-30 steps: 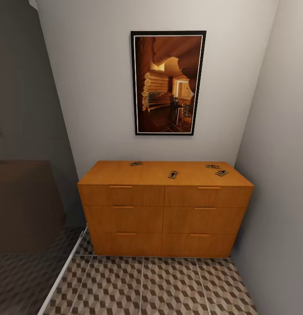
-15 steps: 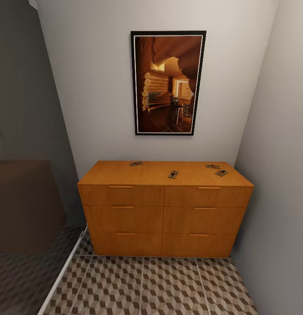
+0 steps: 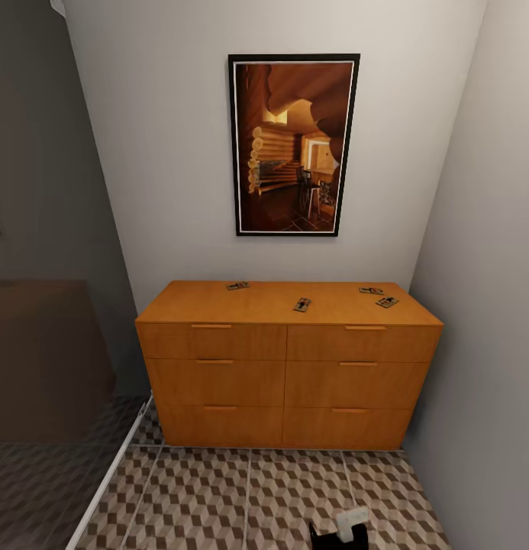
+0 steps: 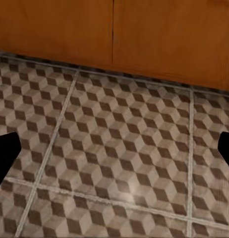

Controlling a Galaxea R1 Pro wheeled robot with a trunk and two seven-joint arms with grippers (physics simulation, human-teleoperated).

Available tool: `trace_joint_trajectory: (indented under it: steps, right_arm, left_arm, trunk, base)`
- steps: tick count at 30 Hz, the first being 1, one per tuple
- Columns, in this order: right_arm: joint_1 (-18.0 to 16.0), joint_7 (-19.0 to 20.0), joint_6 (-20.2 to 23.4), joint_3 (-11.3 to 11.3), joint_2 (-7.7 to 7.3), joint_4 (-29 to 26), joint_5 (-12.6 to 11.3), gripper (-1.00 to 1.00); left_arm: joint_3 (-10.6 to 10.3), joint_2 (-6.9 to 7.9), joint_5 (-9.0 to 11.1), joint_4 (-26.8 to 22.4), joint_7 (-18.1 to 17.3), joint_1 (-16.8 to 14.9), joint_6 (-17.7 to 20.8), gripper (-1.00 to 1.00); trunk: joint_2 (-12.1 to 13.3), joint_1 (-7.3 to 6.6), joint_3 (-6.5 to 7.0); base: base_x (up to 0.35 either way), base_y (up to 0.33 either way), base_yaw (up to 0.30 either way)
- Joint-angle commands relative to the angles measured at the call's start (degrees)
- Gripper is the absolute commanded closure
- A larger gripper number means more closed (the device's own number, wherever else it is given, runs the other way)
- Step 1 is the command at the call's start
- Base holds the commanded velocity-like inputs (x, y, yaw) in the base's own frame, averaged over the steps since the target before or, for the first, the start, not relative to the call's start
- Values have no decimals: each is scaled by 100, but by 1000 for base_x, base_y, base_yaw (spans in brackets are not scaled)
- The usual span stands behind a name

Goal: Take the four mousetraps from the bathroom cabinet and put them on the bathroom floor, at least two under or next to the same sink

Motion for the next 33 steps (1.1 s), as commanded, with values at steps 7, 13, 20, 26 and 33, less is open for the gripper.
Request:
trace_joint_trajectory:
  steps: [7, 13, 20, 26, 33]
  right_arm:
    - [-3, -13, 1239, -8, -165, -1464, 41, -100]
    - [-3, -12, 1882, -14, -285, -2312, 41, -100]
    - [-3, -12, 2581, -15, -316, -3206, 41, -100]
    - [-3, -12, 3448, -22, -320, -4435, 41, -100]
    - [-3, -22, 4035, -28, -313, -5415, 41, -100]
  left_arm:
    - [-19, 3, 5, 7, -3, -4, -19, -100]
    - [-19, 3, 6, 15, -3, -4, -19, -100]
    - [-19, 2, 2, 28, -3, -4, -19, -100]
    - [-19, 1, 4, 30, -3, -4, -19, -100]
    - [-19, 0, 6, 30, -3, -4, -19, -100]
  trunk:
    - [-3, 0, -6]
    - [-3, 0, -6]
    - [-3, 0, -6]
    - [-3, 0, -6]
    - [-3, 0, -6]
  base:
    - [0, 0, 0]
    - [0, 0, 0]
    - [0, 0, 0]
    - [0, 0, 0]
    - [0, 0, 0]
